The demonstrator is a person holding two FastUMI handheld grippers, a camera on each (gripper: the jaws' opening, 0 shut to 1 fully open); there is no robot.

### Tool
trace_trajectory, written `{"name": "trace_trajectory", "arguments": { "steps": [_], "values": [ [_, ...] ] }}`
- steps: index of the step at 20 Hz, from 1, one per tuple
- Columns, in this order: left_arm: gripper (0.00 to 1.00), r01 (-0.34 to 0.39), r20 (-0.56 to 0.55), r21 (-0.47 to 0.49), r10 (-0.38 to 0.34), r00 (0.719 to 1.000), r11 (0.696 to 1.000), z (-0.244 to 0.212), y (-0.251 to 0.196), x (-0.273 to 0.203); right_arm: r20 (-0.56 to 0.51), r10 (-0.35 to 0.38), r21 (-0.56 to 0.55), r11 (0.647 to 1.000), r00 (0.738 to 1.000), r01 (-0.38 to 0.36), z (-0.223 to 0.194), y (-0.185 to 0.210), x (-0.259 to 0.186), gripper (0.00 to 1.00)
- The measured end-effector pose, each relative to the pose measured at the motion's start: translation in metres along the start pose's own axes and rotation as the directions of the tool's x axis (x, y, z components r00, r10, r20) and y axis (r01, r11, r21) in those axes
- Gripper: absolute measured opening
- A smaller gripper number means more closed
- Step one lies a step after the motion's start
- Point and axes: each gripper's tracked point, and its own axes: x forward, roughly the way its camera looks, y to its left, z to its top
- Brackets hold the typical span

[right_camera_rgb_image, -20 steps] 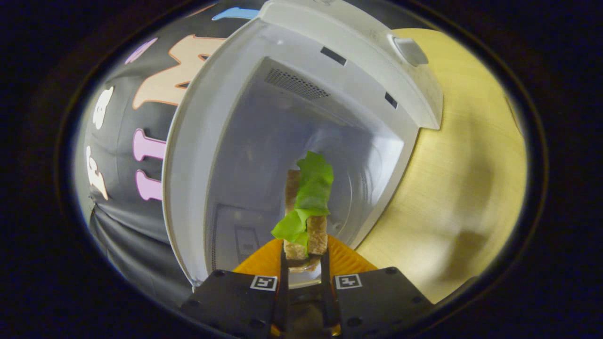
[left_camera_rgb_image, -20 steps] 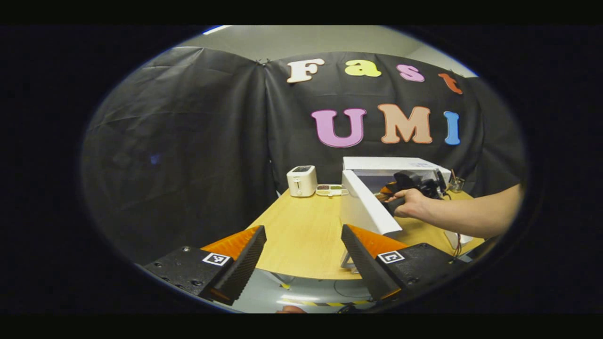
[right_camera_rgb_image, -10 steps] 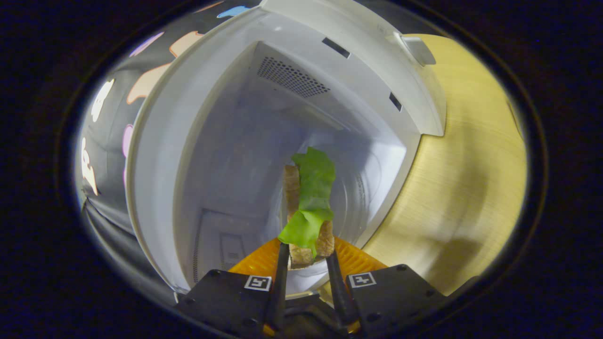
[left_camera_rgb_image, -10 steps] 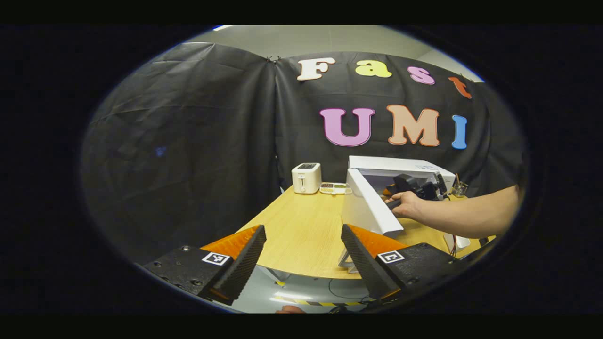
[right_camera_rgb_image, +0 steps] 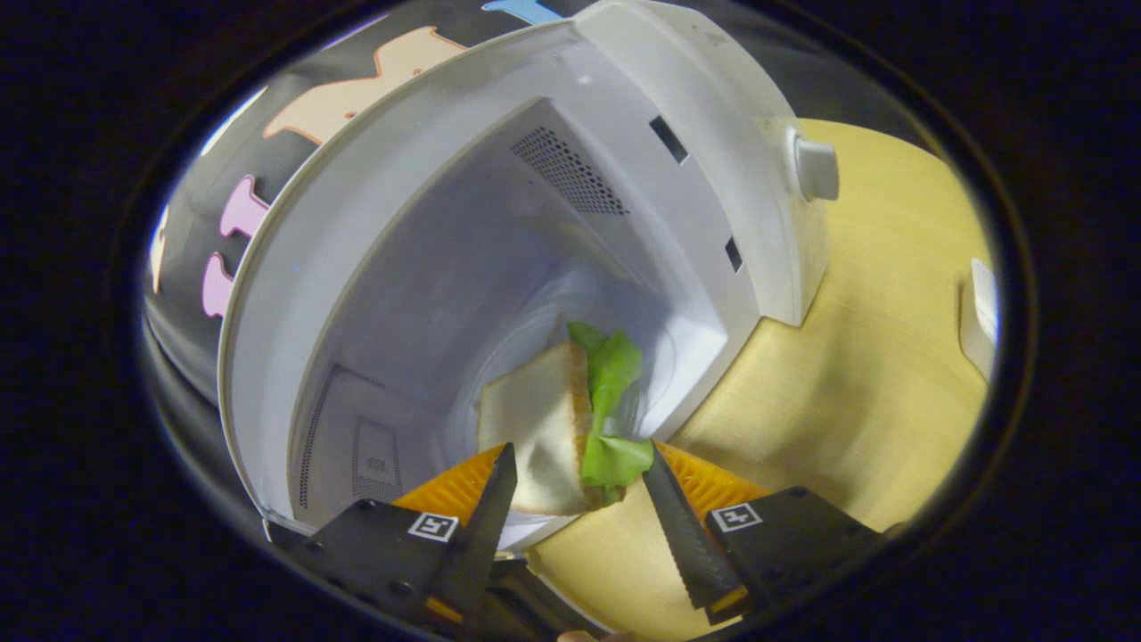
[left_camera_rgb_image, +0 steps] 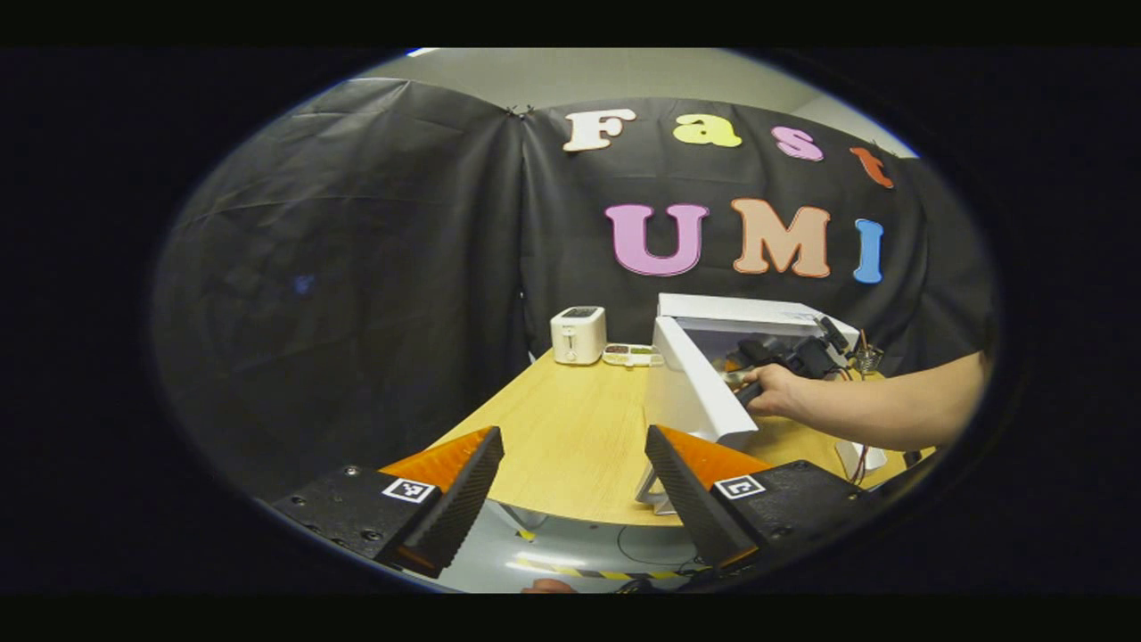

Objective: Open the microwave oven with the left hand, put the food in, and close the microwave oven.

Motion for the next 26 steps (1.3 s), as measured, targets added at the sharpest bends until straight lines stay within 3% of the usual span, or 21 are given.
{"name": "trace_trajectory", "arguments": {
  "steps": [2,3,7,10,15,19,22,26],
  "values": [
    [0.98,-0.001,0.0,0.004,0.001,1.0,1.0,-0.001,0.001,-0.002,-0.001,-0.002,-0.006,1.0,1.0,0.002,0.001,-0.002,-0.001,0.76],
    [0.98,-0.006,0.005,0.008,0.006,1.0,1.0,0.0,0.003,-0.003,0.006,0.005,-0.012,1.0,1.0,-0.005,0.004,-0.001,-0.002,0.87],
    [0.98,-0.006,0.004,-0.009,0.006,1.0,1.0,-0.001,0.005,-0.005,0.019,0.05,-0.082,0.995,0.999,-0.049,0.009,0.0,-0.009,0.87],
    [0.98,-0.007,-0.013,-0.017,0.007,1.0,1.0,-0.007,0.008,-0.003,0.033,0.118,-0.211,0.971,0.992,-0.109,0.013,0.001,-0.021,0.87],
    [0.98,-0.015,-0.008,0.01,0.015,1.0,1.0,-0.005,0.013,0.004,0.065,0.27,-0.457,0.864,0.961,-0.211,0.041,0.001,-0.063,0.87],
    [0.98,-0.018,-0.013,0.008,0.018,1.0,1.0,-0.007,0.011,0.014,0.099,0.355,-0.604,0.764,0.93,-0.227,0.085,-0.008,-0.109,0.87],
    [0.96,-0.017,-0.034,0.007,0.017,0.999,1.0,-0.013,0.011,0.021,0.125,0.44,-0.689,0.684,0.889,-0.241,0.116,-0.009,-0.148,0.87],
    [0.83,-0.003,-0.059,0.019,0.004,0.998,1.0,-0.018,0.007,0.032,0.154,0.52,-0.766,0.599,0.84,-0.231,0.151,-0.008,-0.203,0.87]
  ]
}}
